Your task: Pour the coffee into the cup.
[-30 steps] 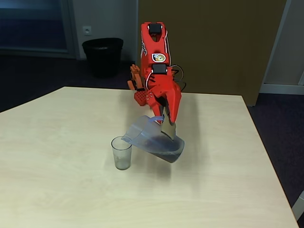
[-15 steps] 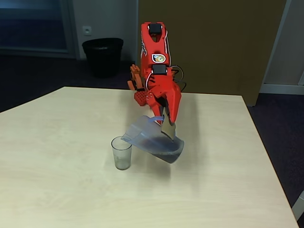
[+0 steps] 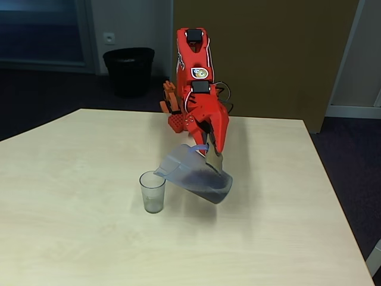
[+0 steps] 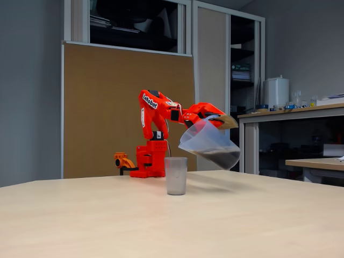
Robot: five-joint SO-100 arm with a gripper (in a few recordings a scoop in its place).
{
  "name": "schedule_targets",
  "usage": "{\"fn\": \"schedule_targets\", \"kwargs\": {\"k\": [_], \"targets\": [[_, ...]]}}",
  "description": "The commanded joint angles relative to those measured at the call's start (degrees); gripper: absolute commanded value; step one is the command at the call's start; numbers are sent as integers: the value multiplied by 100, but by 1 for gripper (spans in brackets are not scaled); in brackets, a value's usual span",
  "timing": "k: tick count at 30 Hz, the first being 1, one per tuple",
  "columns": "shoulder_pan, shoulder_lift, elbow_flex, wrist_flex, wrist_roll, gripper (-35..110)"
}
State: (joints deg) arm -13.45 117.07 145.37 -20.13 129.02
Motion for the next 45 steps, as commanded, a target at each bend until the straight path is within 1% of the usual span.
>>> {"fn": "schedule_targets", "kwargs": {"k": [1, 18, 35, 45], "targets": [[-123, 325, -26, -229, 18, 0], [-123, 545, 149, -264, 246, 0], [-53, 589, 202, -360, 1037, 0], [88, 571, 149, -396, 1028, 0]]}}
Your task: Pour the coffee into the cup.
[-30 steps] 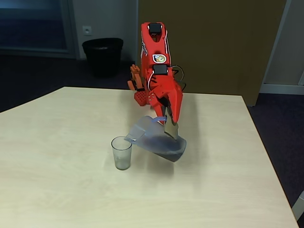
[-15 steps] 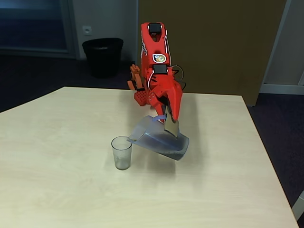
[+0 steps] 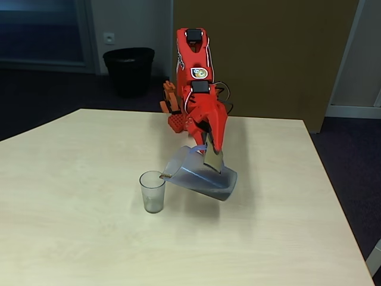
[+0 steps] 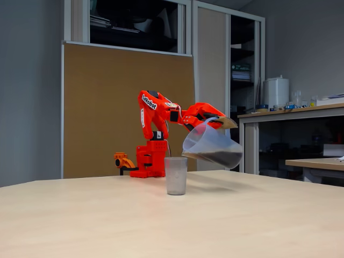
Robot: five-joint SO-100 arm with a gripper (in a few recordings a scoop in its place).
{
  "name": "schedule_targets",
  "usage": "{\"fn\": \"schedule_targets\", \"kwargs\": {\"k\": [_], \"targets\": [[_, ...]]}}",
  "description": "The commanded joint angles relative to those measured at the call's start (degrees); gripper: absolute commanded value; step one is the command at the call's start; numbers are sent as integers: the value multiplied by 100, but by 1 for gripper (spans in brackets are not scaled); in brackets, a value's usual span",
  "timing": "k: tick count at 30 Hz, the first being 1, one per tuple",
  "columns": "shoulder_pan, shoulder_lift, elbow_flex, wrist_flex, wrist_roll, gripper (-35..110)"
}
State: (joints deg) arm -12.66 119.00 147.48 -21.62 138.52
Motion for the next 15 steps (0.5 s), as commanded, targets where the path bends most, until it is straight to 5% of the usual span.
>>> {"fn": "schedule_targets", "kwargs": {"k": [1, 15], "targets": [[18, 360, -70, -255, 79, 0], [167, 185, -299, -316, 475, 0]]}}
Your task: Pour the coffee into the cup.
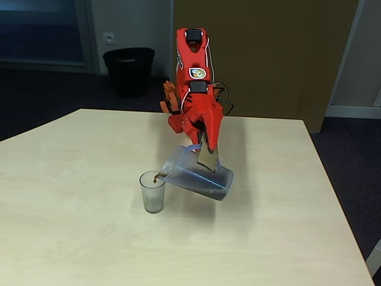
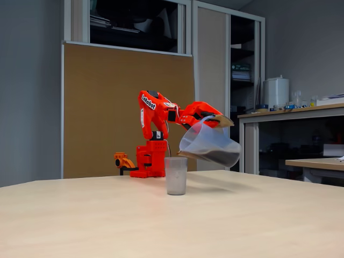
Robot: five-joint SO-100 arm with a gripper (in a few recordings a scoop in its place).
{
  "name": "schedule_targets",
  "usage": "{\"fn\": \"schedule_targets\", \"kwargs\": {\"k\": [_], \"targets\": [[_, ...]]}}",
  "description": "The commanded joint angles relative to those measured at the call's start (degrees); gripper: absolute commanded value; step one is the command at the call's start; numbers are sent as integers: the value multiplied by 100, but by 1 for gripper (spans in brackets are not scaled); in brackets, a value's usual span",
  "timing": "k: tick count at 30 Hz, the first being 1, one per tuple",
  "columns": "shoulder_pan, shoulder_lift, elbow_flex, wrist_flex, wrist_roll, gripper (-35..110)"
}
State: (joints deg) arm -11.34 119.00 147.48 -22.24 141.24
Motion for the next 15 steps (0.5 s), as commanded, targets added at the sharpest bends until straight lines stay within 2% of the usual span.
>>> {"fn": "schedule_targets", "kwargs": {"k": [1, 15], "targets": [[35, 176, -308, -264, 281, 0], [70, 88, -369, -413, 747, 0]]}}
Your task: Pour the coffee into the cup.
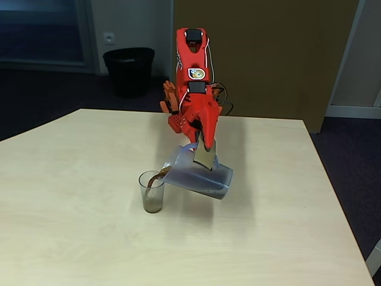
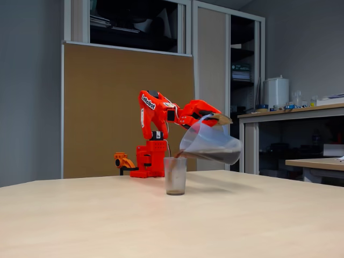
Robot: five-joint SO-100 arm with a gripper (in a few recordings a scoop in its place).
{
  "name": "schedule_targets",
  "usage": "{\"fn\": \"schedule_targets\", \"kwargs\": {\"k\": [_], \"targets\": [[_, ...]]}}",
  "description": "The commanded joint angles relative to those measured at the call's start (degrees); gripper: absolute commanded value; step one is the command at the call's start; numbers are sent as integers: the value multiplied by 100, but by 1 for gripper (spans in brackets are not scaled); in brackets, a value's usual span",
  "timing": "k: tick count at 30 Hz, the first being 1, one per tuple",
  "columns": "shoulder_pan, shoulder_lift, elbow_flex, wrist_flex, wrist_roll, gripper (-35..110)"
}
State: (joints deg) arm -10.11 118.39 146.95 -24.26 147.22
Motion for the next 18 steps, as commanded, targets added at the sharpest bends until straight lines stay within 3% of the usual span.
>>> {"fn": "schedule_targets", "kwargs": {"k": [1, 18], "targets": [[-53, 149, -316, -220, 167, 0], [-53, 141, -299, -299, 369, 0]]}}
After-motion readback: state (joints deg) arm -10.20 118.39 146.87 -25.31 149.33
